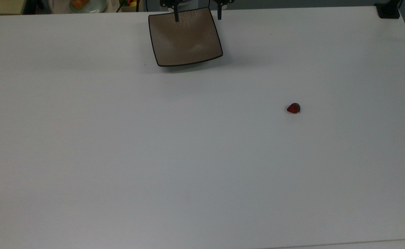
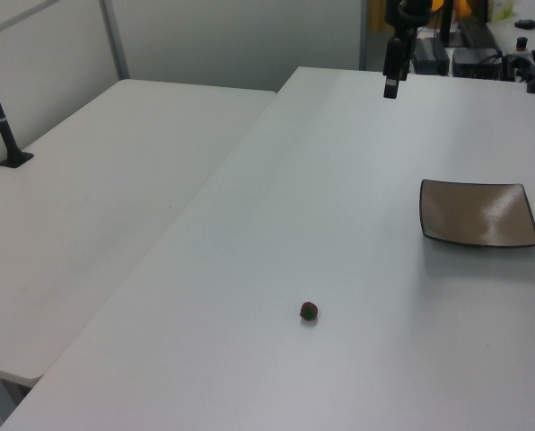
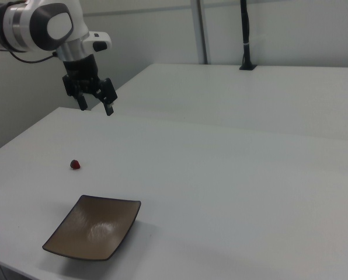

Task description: Strawberries on a ceramic plate

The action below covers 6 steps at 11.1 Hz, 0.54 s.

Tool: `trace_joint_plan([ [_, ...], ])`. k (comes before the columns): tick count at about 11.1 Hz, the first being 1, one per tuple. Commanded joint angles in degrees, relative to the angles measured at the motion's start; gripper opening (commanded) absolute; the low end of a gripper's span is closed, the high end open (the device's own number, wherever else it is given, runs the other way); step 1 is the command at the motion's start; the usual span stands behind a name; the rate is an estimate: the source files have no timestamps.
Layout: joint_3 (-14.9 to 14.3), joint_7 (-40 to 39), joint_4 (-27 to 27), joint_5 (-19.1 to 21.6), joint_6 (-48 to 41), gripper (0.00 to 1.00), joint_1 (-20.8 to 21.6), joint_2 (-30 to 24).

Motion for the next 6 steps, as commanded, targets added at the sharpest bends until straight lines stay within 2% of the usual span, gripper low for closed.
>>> trace_joint_plan([
  [1, 0.25, -1.22, 0.33, -0.24, 0.02, 1.00, 0.00, 0.40],
  [6, 0.25, -1.13, 0.85, -0.15, 0.02, 1.00, 0.26, 1.28],
])
